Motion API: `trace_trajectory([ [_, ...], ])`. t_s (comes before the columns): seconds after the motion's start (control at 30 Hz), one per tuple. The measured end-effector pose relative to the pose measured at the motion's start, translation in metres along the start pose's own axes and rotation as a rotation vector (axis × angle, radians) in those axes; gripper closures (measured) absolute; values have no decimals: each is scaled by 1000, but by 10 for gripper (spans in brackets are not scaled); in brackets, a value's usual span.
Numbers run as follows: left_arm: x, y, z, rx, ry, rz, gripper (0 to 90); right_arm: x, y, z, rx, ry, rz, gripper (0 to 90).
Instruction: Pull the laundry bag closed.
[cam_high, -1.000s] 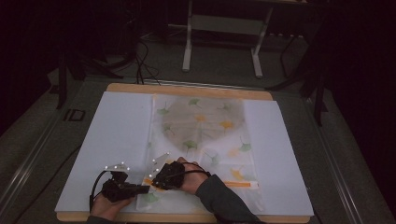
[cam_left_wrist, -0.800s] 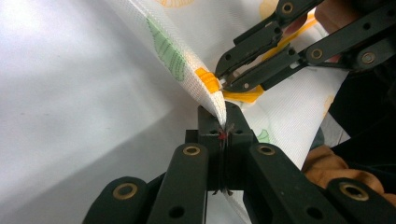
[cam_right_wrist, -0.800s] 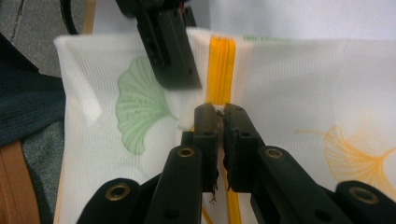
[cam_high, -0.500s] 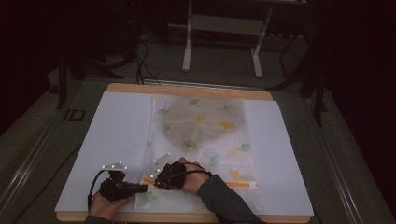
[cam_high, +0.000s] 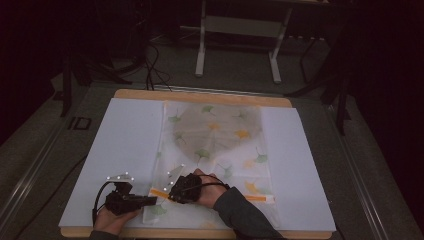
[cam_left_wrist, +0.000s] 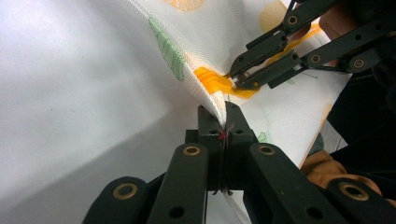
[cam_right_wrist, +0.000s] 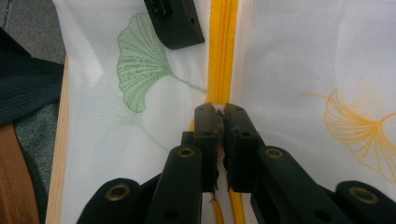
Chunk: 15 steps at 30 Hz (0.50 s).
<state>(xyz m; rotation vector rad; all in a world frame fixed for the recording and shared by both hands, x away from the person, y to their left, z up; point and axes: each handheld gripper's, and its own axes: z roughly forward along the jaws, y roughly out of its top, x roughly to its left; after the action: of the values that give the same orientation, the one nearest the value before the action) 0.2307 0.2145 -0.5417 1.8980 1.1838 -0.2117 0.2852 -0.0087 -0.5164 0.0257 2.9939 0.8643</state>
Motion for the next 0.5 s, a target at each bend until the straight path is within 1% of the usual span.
trace_trajectory([
  [0.27,1,0,-1,-2,-3,-1,886,-1,-5,-1,7,-4,9,848],
  [0.5,2,-1,-2,-6,-5,-2,886,-2,-9,-4,18,-8,6,848],
])
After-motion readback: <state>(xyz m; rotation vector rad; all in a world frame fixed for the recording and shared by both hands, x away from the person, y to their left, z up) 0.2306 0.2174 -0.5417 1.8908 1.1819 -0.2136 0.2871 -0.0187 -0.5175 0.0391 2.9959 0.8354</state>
